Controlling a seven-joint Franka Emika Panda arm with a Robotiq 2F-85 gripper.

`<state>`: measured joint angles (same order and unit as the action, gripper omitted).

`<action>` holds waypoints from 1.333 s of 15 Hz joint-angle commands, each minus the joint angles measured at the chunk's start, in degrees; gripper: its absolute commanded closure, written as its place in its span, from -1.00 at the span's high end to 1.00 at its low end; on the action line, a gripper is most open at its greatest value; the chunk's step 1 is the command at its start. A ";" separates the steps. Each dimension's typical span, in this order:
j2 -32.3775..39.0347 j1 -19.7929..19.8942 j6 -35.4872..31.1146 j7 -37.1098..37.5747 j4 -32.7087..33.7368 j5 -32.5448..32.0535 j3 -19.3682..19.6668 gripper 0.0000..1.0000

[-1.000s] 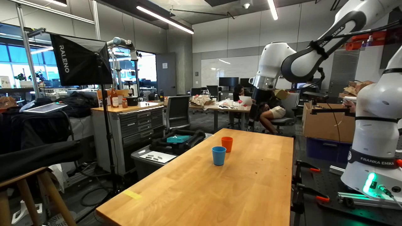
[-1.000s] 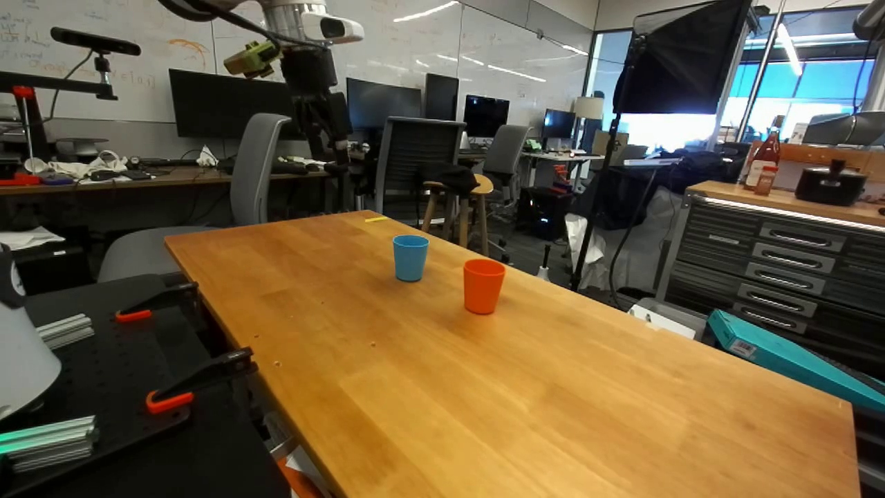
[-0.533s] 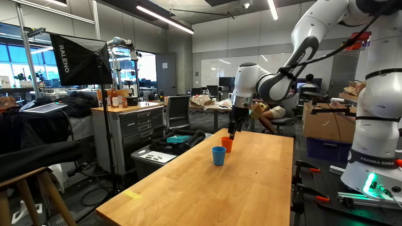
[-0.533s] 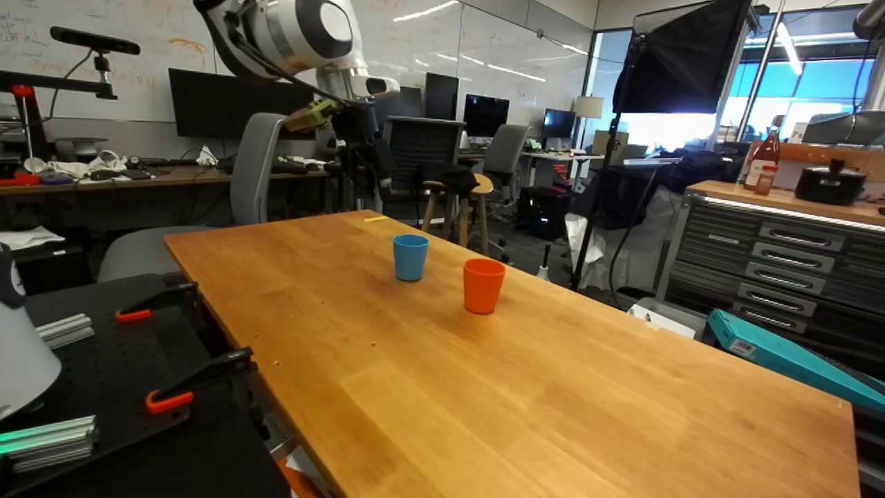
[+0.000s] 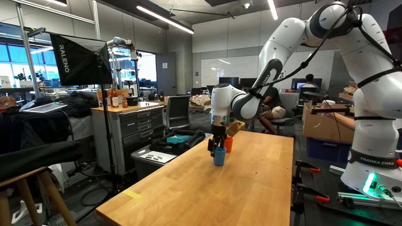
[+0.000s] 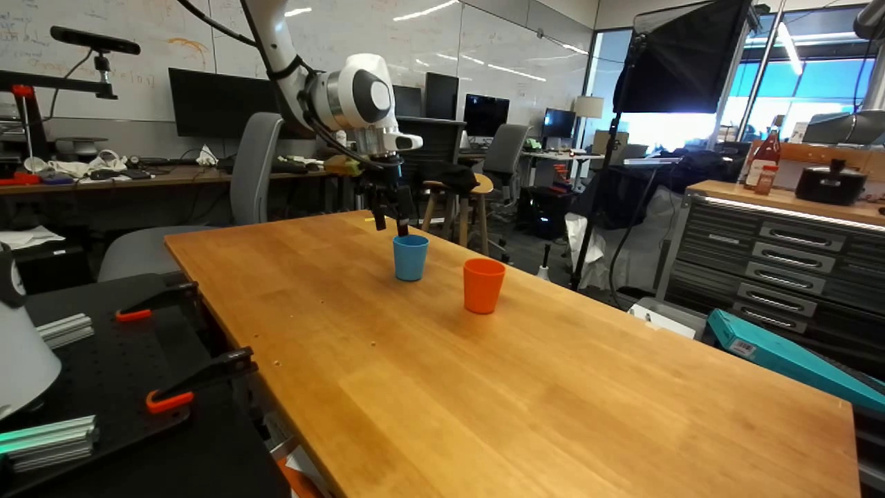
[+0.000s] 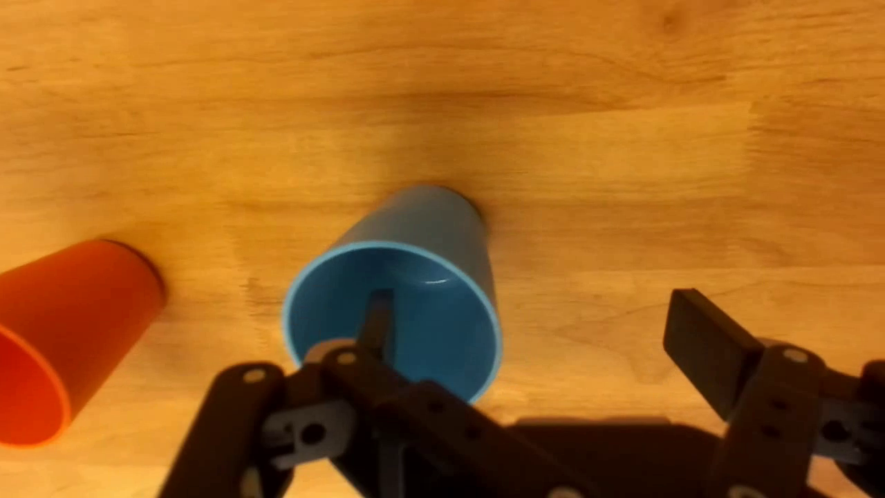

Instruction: Put the blue cup inside the orange cup

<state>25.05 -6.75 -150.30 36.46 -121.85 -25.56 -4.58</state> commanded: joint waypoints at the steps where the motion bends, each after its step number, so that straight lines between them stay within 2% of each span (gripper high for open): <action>1: 7.90 -4.49 1.50 -2.72 8.90 5.99 2.90 1.00; 2: 9.02 -5.24 1.03 -3.13 10.06 6.88 3.48 0.50; 4: 10.53 -6.22 0.92 -4.18 11.89 8.50 4.44 0.31; 12: 9.59 -5.47 1.04 -8.17 13.35 13.64 7.13 -0.91; 14: 8.18 -4.71 0.82 -9.34 12.52 14.56 7.74 -1.00; 20: 3.53 -1.91 0.86 -12.48 10.26 16.22 9.15 -0.94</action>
<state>31.70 -9.26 -150.16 26.86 -110.12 -11.54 3.75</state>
